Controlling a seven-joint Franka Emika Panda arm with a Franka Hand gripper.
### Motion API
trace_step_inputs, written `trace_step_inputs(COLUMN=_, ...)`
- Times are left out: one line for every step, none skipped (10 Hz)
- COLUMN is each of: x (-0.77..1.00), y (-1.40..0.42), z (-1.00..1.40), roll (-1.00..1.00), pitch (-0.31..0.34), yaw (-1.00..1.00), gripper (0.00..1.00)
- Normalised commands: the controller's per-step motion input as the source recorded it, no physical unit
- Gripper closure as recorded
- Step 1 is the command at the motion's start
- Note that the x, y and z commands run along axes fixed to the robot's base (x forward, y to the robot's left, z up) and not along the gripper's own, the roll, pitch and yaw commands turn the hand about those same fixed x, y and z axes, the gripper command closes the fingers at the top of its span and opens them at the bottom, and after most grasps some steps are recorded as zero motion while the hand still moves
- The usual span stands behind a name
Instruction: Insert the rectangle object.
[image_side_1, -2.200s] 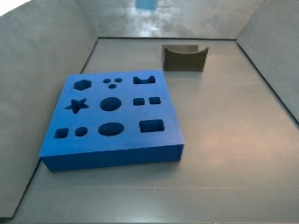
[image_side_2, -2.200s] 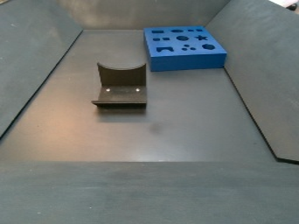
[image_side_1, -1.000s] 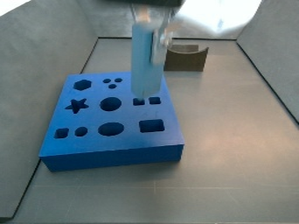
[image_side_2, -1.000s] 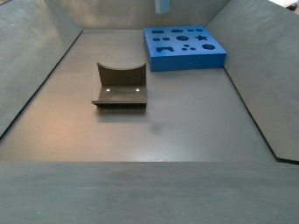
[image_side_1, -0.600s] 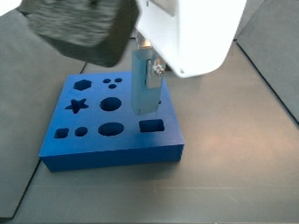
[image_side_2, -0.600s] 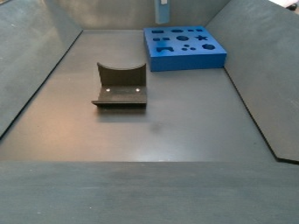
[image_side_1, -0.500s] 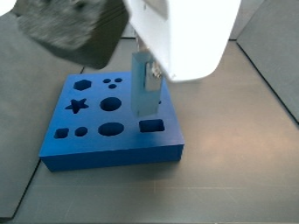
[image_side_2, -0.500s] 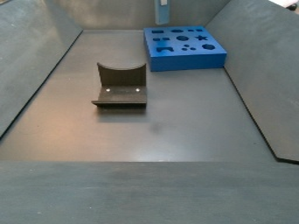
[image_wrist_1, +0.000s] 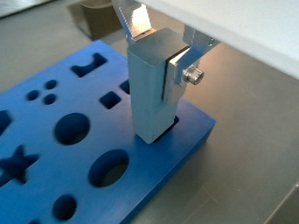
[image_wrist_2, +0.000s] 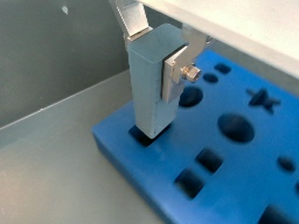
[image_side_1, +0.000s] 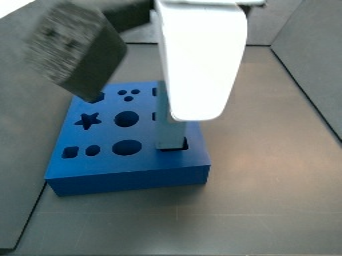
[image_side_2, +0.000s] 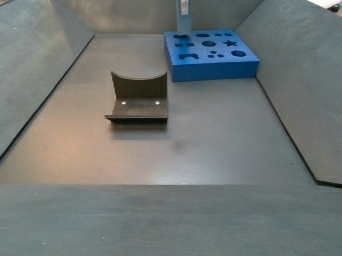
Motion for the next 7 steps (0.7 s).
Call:
trace_step_inputs(x=0.28, y=0.0, z=-0.31, roll=0.0, pitch=0.07, yaw=-0.19, gripper=1.0)
trace_step_inputs(x=0.31, y=-0.05, z=-0.29, roll=0.0, pitch=0.074, yaw=-0.19, gripper=1.0)
trace_step_inputs(x=0.17, y=-0.07, z=-0.4, roll=0.0, pitch=0.021, yaw=-0.1, gripper=1.0)
trace_step_inputs(x=0.0, y=-0.12, z=-0.63, roll=0.02, pitch=-0.014, yaw=0.0, gripper=1.0)
trace_step_inputs(x=-0.06, y=-0.14, z=-0.77, roll=0.05, pitch=-0.059, yaw=0.01, gripper=1.0)
trace_step_inputs(x=-0.11, y=-0.1, z=-0.76, roll=0.07, pitch=-0.111, yaw=0.05, gripper=1.0)
trace_step_inputs(x=-0.27, y=0.0, z=-0.41, roll=-0.07, pitch=-0.206, yaw=0.0, gripper=1.0)
